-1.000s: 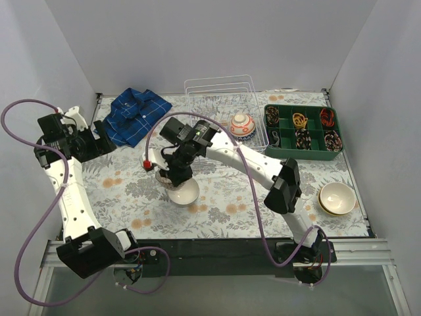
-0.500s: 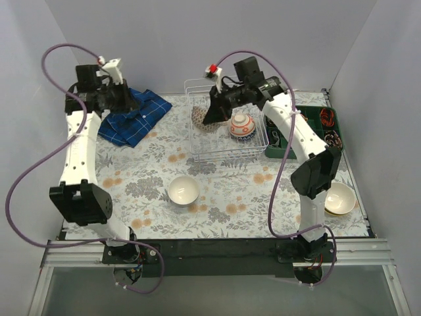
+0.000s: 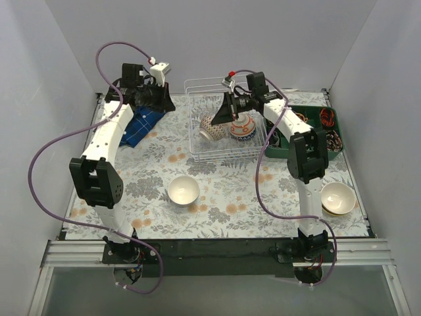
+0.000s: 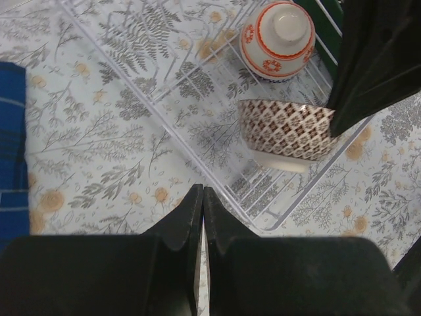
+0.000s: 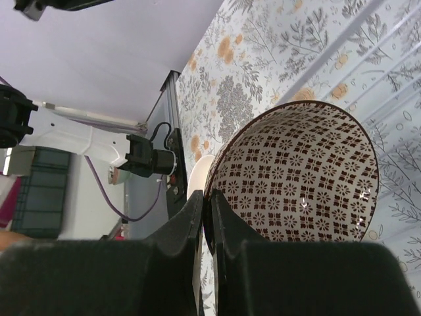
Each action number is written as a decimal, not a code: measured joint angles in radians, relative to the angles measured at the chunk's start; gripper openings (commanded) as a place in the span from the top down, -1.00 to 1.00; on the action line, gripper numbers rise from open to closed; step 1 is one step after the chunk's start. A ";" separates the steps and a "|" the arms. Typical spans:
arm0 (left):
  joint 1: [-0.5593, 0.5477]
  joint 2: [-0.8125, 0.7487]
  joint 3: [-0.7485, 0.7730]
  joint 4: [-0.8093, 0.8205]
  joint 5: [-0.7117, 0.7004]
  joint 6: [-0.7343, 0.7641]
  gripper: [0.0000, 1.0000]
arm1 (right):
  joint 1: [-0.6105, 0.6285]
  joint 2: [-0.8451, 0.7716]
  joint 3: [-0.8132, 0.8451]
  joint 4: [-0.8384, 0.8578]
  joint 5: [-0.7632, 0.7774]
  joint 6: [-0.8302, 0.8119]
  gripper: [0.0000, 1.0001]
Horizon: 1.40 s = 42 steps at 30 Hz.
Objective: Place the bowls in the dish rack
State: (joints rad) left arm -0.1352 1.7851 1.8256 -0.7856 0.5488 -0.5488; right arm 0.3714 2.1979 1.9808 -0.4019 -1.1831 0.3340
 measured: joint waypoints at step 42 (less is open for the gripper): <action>-0.263 0.111 -0.153 0.178 -0.167 0.233 1.00 | 0.027 0.139 -0.230 0.679 0.189 0.737 0.97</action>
State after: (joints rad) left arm -0.3981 1.8957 1.6722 -0.6079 0.3820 -0.3153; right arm 0.3985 2.3371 1.7508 0.2771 -0.9939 1.0714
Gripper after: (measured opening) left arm 0.009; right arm 0.138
